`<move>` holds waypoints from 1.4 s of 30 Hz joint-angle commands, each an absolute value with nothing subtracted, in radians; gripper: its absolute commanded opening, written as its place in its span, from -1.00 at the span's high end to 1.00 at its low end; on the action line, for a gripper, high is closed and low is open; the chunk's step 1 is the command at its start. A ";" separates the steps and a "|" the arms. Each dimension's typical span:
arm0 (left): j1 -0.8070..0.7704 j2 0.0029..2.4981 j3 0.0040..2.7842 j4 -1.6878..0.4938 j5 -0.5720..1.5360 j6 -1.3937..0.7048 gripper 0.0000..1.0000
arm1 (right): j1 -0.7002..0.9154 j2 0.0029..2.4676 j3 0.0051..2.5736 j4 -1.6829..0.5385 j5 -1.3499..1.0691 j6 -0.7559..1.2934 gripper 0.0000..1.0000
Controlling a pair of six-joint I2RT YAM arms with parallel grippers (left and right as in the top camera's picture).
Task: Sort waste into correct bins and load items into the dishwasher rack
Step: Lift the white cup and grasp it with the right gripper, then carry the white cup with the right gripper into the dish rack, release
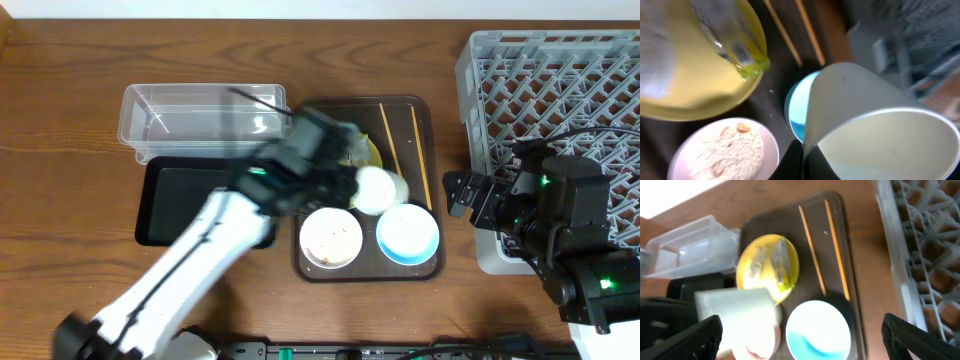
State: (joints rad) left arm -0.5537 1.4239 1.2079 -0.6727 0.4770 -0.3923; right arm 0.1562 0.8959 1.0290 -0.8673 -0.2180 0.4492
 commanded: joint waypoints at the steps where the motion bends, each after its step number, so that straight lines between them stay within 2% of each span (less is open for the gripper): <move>1: -0.375 1.361 1.230 -0.696 0.866 -0.298 0.88 | 0.143 0.891 1.046 -0.811 -0.415 0.307 -0.93; 5: -0.177 1.345 1.230 -0.699 1.320 -0.216 0.87 | 0.152 0.907 1.046 -0.675 -0.799 0.146 -0.80; 10: -0.104 1.346 1.228 -0.698 1.526 -0.210 0.88 | 0.231 0.973 1.046 -0.511 -0.990 0.141 -0.76; 17: -0.104 1.346 1.228 -0.699 1.571 -0.210 0.88 | 0.334 1.047 1.046 -0.347 -1.046 0.152 -0.84; 21: -0.104 1.346 1.228 -0.699 1.571 -0.210 0.88 | 0.389 1.072 1.046 -0.250 -1.058 0.172 -0.80; 30: -0.136 1.346 1.228 -0.698 1.570 -0.210 0.88 | 0.405 1.098 1.046 -0.182 -1.052 0.213 -0.39; 31: -0.136 1.346 1.228 -0.698 1.570 -0.210 0.88 | 0.405 1.098 1.046 -0.182 -1.052 0.213 -0.41; 33: -0.136 1.346 1.228 -0.699 1.571 -0.210 0.87 | 0.405 1.098 1.046 -0.181 -1.051 0.212 -0.68; 34: -0.136 1.346 1.228 -0.699 1.571 -0.210 0.88 | 0.404 1.098 1.046 -0.179 -1.051 0.212 -0.70; 42: -0.136 1.346 1.228 -0.699 1.571 -0.210 0.88 | 0.400 1.098 1.046 -0.164 -1.022 0.212 -0.40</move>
State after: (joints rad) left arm -0.1337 1.3502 1.2083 -0.6994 1.5455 -0.2279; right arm 0.3840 1.0988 1.0328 -0.1661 -1.0363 0.2085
